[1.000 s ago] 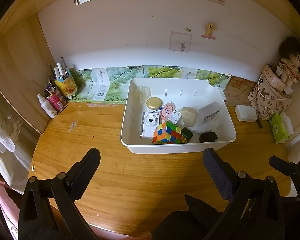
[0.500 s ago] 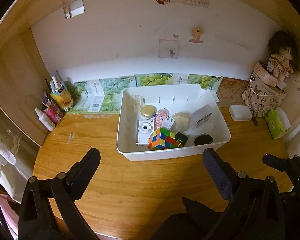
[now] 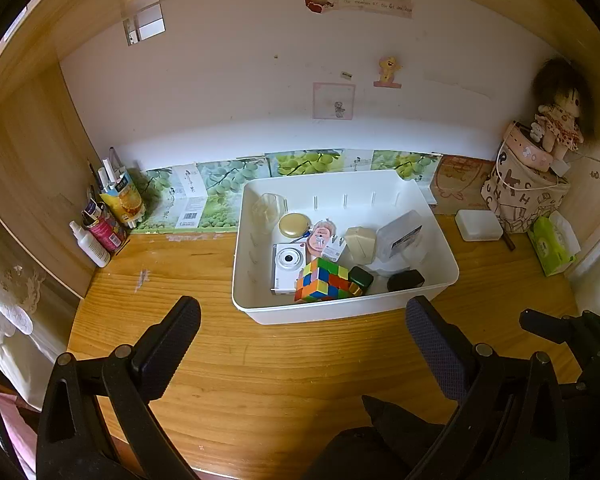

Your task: Organize rigid objects

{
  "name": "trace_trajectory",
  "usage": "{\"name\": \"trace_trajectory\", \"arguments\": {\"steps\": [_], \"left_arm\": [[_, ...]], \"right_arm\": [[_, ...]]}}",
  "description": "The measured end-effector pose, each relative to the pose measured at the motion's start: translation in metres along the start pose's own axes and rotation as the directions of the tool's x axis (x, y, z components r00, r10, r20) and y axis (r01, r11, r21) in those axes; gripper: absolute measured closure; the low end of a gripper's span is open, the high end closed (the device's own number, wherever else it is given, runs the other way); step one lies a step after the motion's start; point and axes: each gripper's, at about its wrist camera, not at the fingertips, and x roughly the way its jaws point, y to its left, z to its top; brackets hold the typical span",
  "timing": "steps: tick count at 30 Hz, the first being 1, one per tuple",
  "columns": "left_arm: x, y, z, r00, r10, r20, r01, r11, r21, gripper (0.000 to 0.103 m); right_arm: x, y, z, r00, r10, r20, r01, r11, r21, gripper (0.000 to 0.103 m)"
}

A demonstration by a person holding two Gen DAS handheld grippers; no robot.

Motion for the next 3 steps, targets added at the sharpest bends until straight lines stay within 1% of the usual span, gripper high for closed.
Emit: {"name": "trace_trajectory", "arguments": {"steps": [3], "left_arm": [[0.0000, 0.0000, 0.0000, 1.000, 0.000, -0.001, 0.000, 1.000, 0.000, 0.001]], "right_arm": [[-0.0002, 0.0008, -0.0004, 1.000, -0.001, 0.000, 0.001, 1.000, 0.000, 0.019]]}}
